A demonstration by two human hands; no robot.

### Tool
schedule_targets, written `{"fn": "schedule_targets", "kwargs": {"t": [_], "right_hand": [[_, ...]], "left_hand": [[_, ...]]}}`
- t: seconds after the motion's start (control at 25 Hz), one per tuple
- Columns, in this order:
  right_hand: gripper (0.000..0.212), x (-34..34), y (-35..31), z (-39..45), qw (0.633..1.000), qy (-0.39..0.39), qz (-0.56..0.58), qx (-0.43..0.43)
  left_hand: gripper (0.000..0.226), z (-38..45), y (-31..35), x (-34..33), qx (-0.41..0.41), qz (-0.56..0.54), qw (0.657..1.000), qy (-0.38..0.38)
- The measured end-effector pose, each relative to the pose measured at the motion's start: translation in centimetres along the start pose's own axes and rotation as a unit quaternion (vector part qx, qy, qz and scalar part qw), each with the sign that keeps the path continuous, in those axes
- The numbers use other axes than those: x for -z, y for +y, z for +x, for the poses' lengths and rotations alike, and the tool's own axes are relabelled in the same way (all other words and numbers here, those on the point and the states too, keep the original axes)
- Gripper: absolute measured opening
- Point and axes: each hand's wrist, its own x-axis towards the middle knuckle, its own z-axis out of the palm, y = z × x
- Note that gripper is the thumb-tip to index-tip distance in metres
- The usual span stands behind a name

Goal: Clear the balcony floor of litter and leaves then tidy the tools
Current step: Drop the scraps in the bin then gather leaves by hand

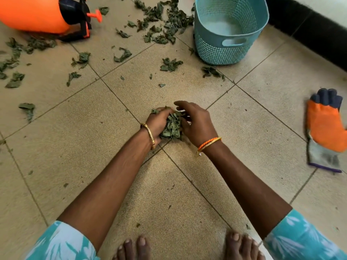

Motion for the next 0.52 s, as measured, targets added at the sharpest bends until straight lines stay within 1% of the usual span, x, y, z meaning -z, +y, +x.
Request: {"fn": "schedule_targets", "kwargs": {"t": [0.08, 0.16, 0.2, 0.24, 0.28, 0.32, 0.4, 0.44, 0.48, 0.52], "right_hand": [[0.055, -0.2, -0.3, -0.2, 0.999, -0.033, -0.008, 0.027], [0.073, 0.0, -0.9, -0.4, 0.996, -0.086, 0.003, 0.026], [0.078, 0.0, -1.3, -0.6, 0.994, -0.107, 0.005, 0.025], [0.079, -0.1, -1.5, -0.6, 0.993, -0.111, 0.006, 0.03], [0.076, -0.1, -1.6, -0.6, 0.995, -0.095, 0.013, 0.032], [0.071, 0.0, -1.3, -0.2, 0.998, -0.058, 0.028, 0.022], [0.056, 0.7, 0.6, 1.4, 0.998, 0.046, 0.038, -0.029], [0.051, 1.4, 2.1, 2.7, 0.994, 0.088, 0.019, -0.06], [0.05, 2.1, 3.7, 4.1, 0.989, 0.114, -0.018, -0.091], [0.052, 2.9, 5.4, 5.4, 0.984, 0.121, -0.06, -0.118]], "left_hand": [[0.021, 0.1, 0.2, -0.1, -0.004, 0.025, 1.0, 0.001], [0.021, 0.1, 0.5, -0.1, 0.006, 0.041, 0.999, 0.015], [0.019, 0.1, 0.7, -0.2, 0.012, 0.042, 0.999, 0.025], [0.019, 0.2, 0.8, -0.2, 0.016, 0.039, 0.999, 0.033], [0.019, 0.2, 1.0, -0.2, 0.02, 0.038, 0.998, 0.037], [0.019, 0.2, 1.1, -0.2, 0.024, 0.038, 0.998, 0.039], [0.019, 0.2, 1.5, 0.1, 0.028, 0.02, 0.998, 0.044], [0.018, 0.2, 1.7, 0.3, 0.029, 0.002, 0.998, 0.049], [0.019, 0.3, 1.9, 0.5, 0.027, -0.015, 0.998, 0.052], [0.021, 0.2, 2.2, 0.7, 0.022, -0.028, 0.998, 0.056]]}}
